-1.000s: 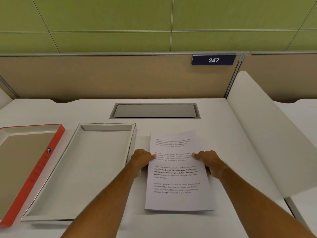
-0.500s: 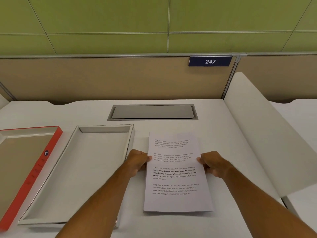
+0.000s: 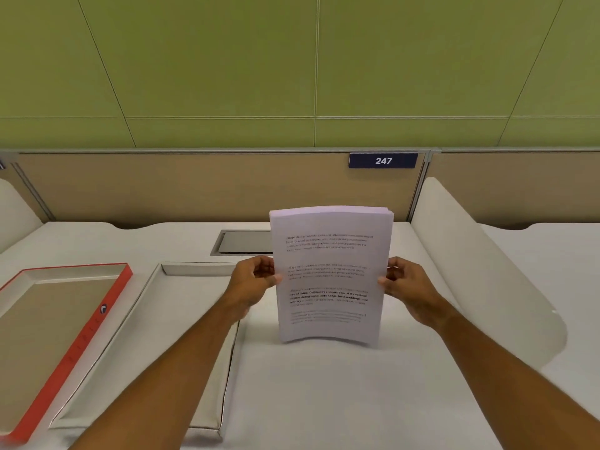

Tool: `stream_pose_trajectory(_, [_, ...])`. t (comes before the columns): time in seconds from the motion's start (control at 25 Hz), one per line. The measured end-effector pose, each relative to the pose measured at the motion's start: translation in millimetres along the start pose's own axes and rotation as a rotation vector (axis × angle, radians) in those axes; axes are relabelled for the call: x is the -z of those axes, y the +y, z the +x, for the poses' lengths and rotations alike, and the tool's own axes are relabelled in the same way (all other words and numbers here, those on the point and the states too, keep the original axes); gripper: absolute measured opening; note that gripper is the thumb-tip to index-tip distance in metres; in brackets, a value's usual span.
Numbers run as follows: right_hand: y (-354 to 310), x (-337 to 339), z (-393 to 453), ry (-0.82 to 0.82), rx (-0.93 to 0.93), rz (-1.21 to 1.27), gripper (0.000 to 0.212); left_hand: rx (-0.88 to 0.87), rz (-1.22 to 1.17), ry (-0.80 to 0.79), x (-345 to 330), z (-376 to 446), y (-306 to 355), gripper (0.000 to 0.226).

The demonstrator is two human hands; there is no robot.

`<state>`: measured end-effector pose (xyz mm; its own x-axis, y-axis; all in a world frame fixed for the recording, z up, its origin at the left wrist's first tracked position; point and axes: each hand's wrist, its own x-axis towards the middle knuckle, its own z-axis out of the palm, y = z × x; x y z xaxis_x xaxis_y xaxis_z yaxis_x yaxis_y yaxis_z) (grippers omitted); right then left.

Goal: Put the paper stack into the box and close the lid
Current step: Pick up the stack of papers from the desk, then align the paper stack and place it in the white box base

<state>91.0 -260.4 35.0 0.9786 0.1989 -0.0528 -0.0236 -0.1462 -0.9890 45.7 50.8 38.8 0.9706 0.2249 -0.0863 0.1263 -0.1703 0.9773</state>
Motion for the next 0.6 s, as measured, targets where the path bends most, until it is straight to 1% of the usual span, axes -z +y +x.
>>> stream_pose_trajectory(0.08, [1.1, 0.8, -5.1, -0.013, 0.022, 0.011, 0.017, -0.019, 0.022, 0.000, 1.4, -6.0, 1.4, 0.023])
stream_pose_trajectory(0.28, [8.3, 4.6, -11.1, -0.055, -0.008, -0.031, 0.024, -0.045, 0.099, -0.007, -2.7, -11.8, 3.3, 0.023])
stream_pose_trajectory(0.32, [4.4, 4.9, -10.2, -0.068, -0.004, -0.041, 0.028, -0.057, 0.111, -0.008, -2.6, -10.7, 6.5, 0.024])
stream_pose_trajectory(0.44, [-14.3, -3.9, -5.2, -0.102, 0.053, -0.008, 0.053, -0.121, 0.099, 0.007, -5.3, -7.2, 17.9, 0.024])
stream_pose_trajectory(0.48, [-20.0, -10.4, -3.8, -0.103, 0.075, 0.014, 0.058, -0.146, 0.096, 0.016, -7.1, -6.9, 21.3, 0.025])
stream_pose_trajectory(0.6, [-24.3, -21.2, 0.4, -0.081, 0.109, 0.032, 0.059, -0.180, 0.095, 0.063, -9.1, -5.6, 23.2, 0.025])
